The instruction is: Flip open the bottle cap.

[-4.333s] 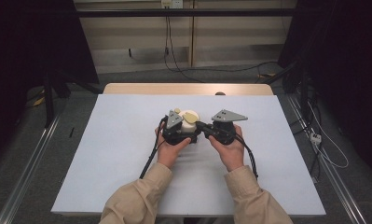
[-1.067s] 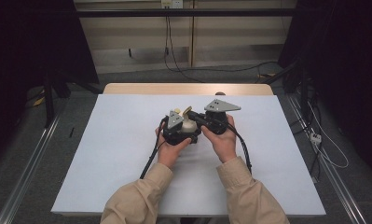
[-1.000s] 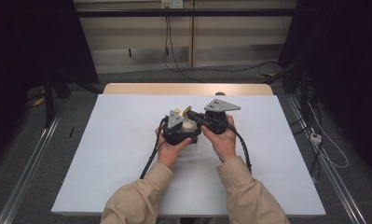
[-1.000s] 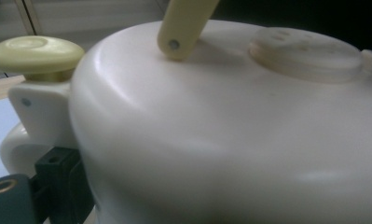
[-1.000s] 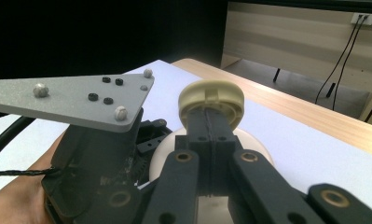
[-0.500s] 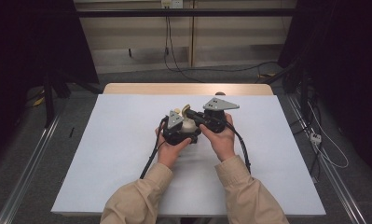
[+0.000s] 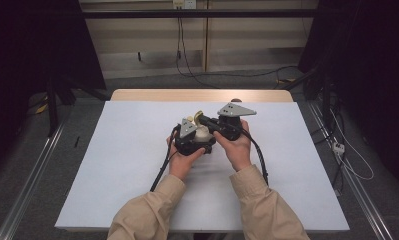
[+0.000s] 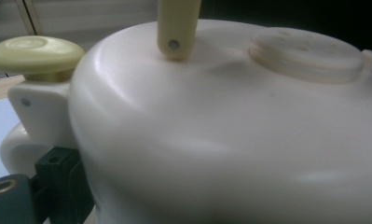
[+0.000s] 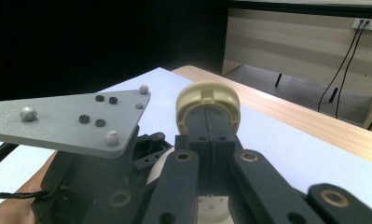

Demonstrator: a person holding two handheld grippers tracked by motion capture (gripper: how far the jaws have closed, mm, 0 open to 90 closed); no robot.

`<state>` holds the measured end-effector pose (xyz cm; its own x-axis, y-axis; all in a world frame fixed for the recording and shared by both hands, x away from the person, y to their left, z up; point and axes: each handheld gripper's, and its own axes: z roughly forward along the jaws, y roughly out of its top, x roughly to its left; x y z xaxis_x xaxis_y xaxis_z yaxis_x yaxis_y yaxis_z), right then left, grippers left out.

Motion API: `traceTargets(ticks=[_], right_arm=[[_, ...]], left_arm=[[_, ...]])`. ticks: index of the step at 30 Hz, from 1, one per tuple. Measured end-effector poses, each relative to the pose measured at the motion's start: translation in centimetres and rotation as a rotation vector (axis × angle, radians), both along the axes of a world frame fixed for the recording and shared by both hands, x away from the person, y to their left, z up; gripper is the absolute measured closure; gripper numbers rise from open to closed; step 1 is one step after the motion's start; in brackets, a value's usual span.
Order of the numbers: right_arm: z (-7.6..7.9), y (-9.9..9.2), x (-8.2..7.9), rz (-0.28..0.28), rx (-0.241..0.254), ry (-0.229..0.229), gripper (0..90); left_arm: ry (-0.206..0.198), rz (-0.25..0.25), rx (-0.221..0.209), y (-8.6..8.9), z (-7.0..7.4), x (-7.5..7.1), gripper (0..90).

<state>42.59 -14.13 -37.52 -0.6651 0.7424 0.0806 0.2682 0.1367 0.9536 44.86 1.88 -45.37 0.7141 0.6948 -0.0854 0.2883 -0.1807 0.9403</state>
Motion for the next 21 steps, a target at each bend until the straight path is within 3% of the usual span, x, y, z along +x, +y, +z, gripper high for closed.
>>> traceTargets(ticks=[21], right_arm=[[-0.42, 0.03, 0.26, 0.000, -0.011, 0.013, 90.0]], left_arm=[[0.003, 0.000, 0.000, 0.04, 0.02, 0.03, 5.9]])
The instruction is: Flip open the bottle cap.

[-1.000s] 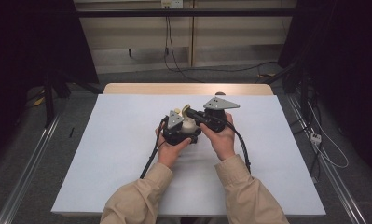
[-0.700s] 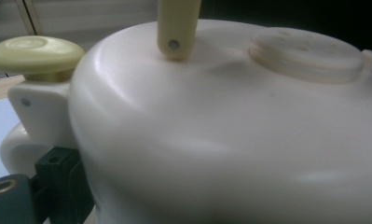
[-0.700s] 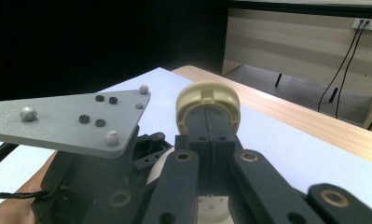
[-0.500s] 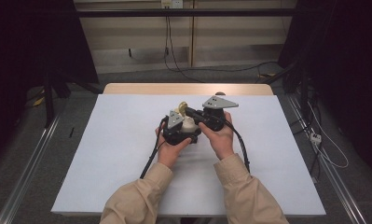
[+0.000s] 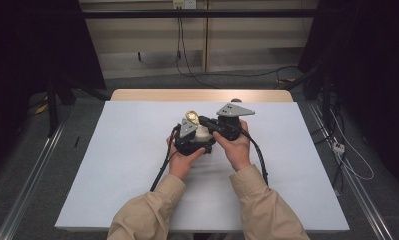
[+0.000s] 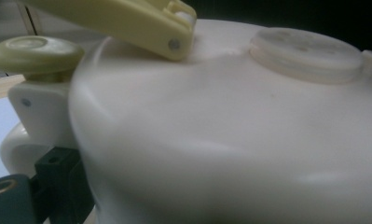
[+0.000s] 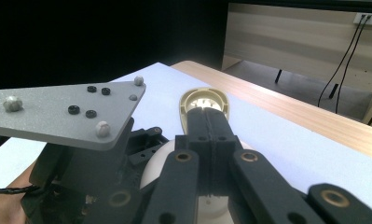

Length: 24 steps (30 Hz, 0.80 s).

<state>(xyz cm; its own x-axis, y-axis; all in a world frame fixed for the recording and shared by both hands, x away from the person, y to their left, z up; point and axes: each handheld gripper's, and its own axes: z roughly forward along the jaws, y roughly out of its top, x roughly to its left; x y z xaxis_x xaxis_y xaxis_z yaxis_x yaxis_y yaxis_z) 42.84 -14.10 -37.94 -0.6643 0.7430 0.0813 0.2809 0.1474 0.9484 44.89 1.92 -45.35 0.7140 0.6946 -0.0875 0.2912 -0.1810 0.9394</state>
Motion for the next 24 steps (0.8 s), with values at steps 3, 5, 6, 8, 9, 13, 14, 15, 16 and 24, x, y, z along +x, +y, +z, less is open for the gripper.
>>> traceTargets(ticks=[3, 5, 6, 8, 9, 13, 14, 15, 16, 24], right_arm=[[0.0, 0.0, -0.1, 0.002, -0.008, 0.000, 90.0], [0.0, -0.1, -0.1, 0.005, -0.008, -0.001, 90.0], [0.0, -0.1, -0.1, 0.002, -0.009, -0.001, 90.0], [0.0, -0.2, -0.2, 0.004, -0.007, 0.000, 90.0], [0.0, -0.3, -0.2, 0.002, -0.005, 0.000, 90.0], [0.1, -0.5, -0.5, 0.003, 0.006, 0.004, 89.7], [0.1, -0.6, -0.5, 0.004, 0.010, 0.007, 89.1], [0.1, -0.7, -0.6, 0.000, 0.003, 0.009, 88.1], [0.1, -0.8, -0.7, -0.004, -0.004, 0.005, 86.5], [-0.1, -1.7, -1.4, -0.023, 0.004, -0.004, 70.0]], left_arm=[[0.000, -0.001, -0.004, 0.0, 0.0, 0.0, 5.9], [0.001, -0.001, -0.004, 0.0, 0.0, 0.0, 5.9], [-0.001, -0.003, -0.003, 0.0, 0.0, 0.0, 5.8], [0.000, -0.006, -0.002, 0.1, 0.0, 0.0, 5.8], [-0.001, -0.007, -0.002, 0.1, 0.0, 0.0, 5.7], [-0.001, -0.009, -0.001, 0.1, 0.0, 0.0, 5.5], [-0.001, -0.013, 0.003, 0.2, 0.0, 0.1, 5.5], [-0.001, -0.015, 0.004, 0.2, 0.0, 0.1, 5.4], [0.002, -0.014, 0.003, 0.2, 0.0, 0.0, 5.4], [0.010, -0.017, 0.010, 0.3, 0.1, 0.0, 5.0]])
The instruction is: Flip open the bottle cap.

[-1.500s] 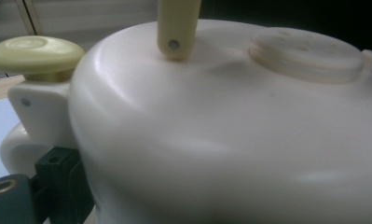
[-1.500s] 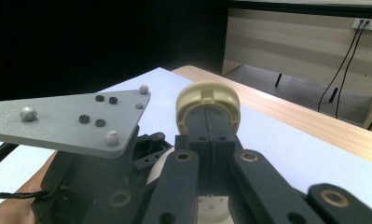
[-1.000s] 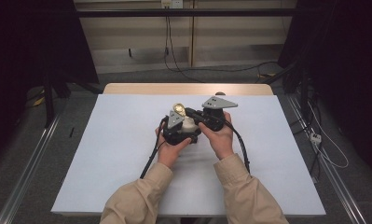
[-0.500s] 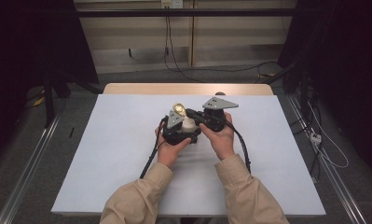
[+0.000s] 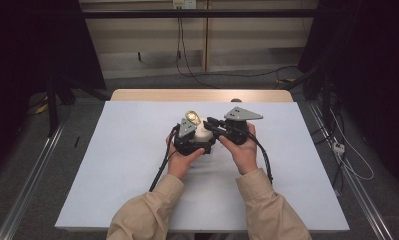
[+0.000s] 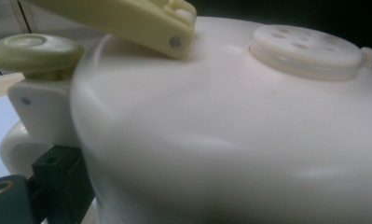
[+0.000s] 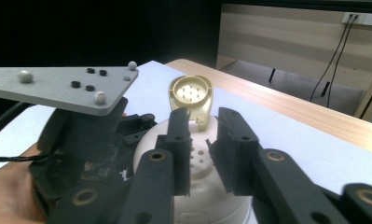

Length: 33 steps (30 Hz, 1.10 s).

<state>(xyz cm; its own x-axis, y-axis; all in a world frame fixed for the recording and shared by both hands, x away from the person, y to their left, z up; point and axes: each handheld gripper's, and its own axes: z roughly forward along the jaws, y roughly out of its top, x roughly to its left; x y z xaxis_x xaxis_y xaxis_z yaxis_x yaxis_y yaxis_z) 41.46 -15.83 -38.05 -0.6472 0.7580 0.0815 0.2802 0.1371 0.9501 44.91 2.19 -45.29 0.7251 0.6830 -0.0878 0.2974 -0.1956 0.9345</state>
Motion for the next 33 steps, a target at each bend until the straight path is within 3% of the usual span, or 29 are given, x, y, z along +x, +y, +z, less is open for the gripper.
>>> traceTargets(ticks=[7, 10, 15, 25, 33], right_arm=[[0.0, -0.7, -0.8, -0.032, -0.003, -0.015, 52.0], [-0.2, -1.3, -1.1, -0.038, 0.006, -0.014, 46.8], [-0.4, -2.3, -1.7, -0.071, 0.036, 0.003, 35.8], [-1.2, -3.8, -2.9, -0.076, 0.021, 0.049, 24.0], [-1.6, -4.4, -3.8, -0.079, 0.022, 0.046, 19.7]], left_arm=[[0.010, 0.004, 0.008, -0.1, -0.1, -0.1, 4.2], [0.023, 0.000, 0.080, -0.1, -0.5, -0.2, 2.1], [0.008, -0.003, 0.089, 0.2, -0.6, -0.6, 3.6], [0.043, -0.016, 0.099, 0.7, -0.1, -0.9, 3.9], [0.059, -0.033, 0.116, 1.1, 0.3, -1.1, 4.4]])
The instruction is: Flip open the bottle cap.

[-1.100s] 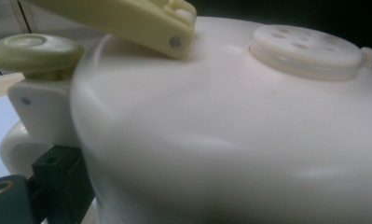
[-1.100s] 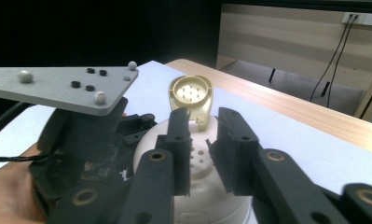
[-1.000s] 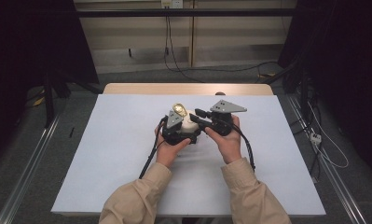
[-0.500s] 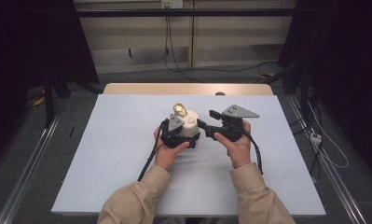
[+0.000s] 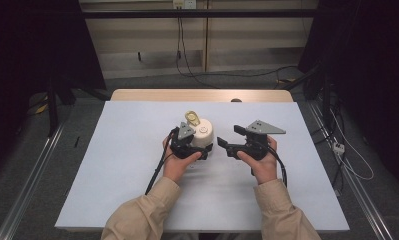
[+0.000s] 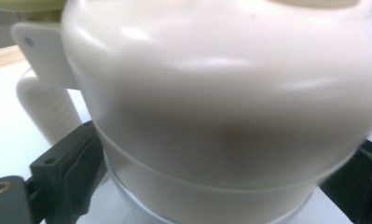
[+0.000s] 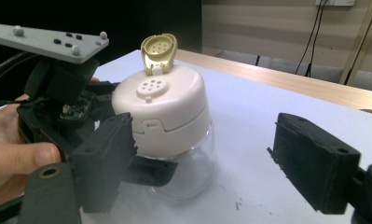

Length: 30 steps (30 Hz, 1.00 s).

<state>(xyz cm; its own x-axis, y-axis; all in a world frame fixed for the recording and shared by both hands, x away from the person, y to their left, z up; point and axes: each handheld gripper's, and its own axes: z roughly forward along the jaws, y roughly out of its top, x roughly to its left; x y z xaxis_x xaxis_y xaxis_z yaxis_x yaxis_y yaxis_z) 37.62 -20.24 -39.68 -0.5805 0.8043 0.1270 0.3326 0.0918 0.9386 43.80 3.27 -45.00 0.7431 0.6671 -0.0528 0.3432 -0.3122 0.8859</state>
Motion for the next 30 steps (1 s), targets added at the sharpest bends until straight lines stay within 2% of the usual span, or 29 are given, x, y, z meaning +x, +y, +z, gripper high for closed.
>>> traceTargets(ticks=[3, 6, 17, 24, 26, 30], right_arm=[[-0.1, -0.2, -0.3, -0.001, -0.002, 0.001, 18.2], [-0.2, -0.4, -0.6, -0.012, 0.000, 0.003, 17.7], [-0.8, -0.6, -1.7, -0.005, -0.009, 0.015, 16.0], [-1.4, -0.9, -2.5, -0.002, -0.004, 0.032, 15.3], [-1.5, -1.0, -2.7, -0.004, -0.006, 0.031, 14.9], [-1.8, -1.4, -3.1, -0.004, -0.009, 0.022, 13.6]], left_arm=[[0.007, -0.003, 0.006, 0.0, 0.1, -0.2, 4.7], [0.013, -0.010, -0.017, 0.5, 0.5, -0.3, 5.4], [0.004, -0.008, -0.033, 3.1, 1.4, -1.3, 5.5], [0.005, -0.031, -0.034, 5.3, 1.7, -2.1, 5.6], [0.008, -0.036, -0.043, 5.7, 1.7, -2.3, 5.6], [0.008, -0.058, -0.035, 6.5, 1.6, -2.6, 5.7]])
